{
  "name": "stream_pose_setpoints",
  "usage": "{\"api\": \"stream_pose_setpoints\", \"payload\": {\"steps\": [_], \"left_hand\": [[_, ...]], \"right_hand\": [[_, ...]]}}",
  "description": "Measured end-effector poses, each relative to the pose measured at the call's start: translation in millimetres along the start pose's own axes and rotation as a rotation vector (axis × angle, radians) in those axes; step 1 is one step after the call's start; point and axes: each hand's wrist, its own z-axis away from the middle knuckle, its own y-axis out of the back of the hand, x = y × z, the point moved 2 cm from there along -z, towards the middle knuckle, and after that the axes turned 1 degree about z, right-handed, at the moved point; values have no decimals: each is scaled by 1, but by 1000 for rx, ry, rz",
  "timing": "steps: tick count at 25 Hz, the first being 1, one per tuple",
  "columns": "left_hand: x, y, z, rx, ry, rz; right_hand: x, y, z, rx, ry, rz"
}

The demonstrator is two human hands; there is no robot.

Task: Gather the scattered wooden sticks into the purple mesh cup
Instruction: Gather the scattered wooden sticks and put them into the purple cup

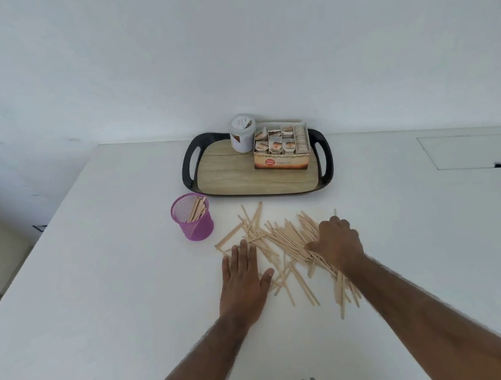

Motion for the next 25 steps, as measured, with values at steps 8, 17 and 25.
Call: {"api": "stream_pose_setpoints", "payload": {"steps": [8,17,25], "left_hand": [[10,-1,-9,-39,-27,-35],[16,-3,-12,-66,-38,-67],[17,-2,-12,-71,-34,-62]], "right_hand": [[-2,-7,2,-6,36,-18],[-19,-16,9,49,154,60],[-24,-17,8,60,149,138]]}}
